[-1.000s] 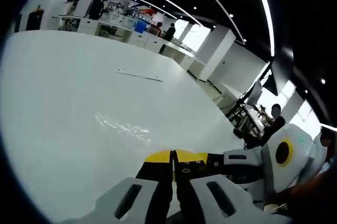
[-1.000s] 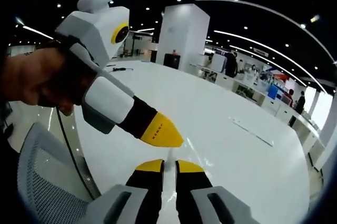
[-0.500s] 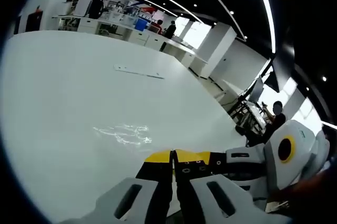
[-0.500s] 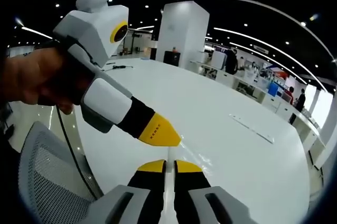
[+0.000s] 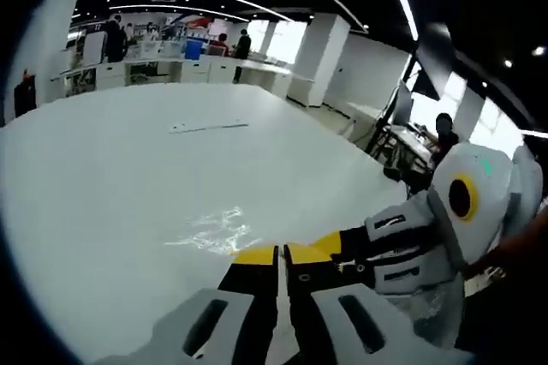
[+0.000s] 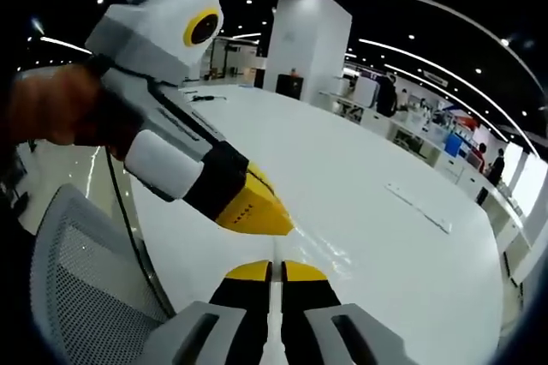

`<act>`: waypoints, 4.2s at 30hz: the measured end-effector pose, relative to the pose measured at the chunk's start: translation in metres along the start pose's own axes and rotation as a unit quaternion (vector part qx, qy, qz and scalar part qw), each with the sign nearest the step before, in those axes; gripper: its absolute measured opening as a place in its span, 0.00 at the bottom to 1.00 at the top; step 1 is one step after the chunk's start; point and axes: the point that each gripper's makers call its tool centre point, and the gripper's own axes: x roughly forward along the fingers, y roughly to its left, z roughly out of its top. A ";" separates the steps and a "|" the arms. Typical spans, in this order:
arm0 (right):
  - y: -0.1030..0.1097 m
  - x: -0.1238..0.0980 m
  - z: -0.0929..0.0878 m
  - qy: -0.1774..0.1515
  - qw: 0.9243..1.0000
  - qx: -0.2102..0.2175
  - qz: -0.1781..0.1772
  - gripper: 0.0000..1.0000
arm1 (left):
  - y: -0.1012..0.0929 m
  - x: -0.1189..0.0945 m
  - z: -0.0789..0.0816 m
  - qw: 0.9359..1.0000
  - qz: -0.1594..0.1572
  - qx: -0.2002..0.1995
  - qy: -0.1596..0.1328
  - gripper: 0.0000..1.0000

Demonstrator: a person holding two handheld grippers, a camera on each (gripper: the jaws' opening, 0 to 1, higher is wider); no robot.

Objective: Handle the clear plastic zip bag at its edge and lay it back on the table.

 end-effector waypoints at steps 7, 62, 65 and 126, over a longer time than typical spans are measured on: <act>0.005 0.002 -0.005 0.008 1.000 -0.003 0.013 0.00 | -0.005 -0.004 0.004 0.999 -0.018 0.035 -0.003 0.06; 0.043 -0.007 -0.029 0.062 0.988 -0.057 0.133 0.00 | -0.027 -0.015 -0.060 0.846 -0.189 0.490 0.093 0.07; 0.045 -0.006 -0.030 0.066 0.986 -0.060 0.137 0.00 | -0.027 -0.015 -0.062 0.840 -0.193 0.497 0.097 0.05; 0.047 -0.012 -0.030 0.027 0.977 -0.155 0.145 0.00 | -0.035 -0.021 -0.072 0.843 -0.215 0.479 0.122 0.00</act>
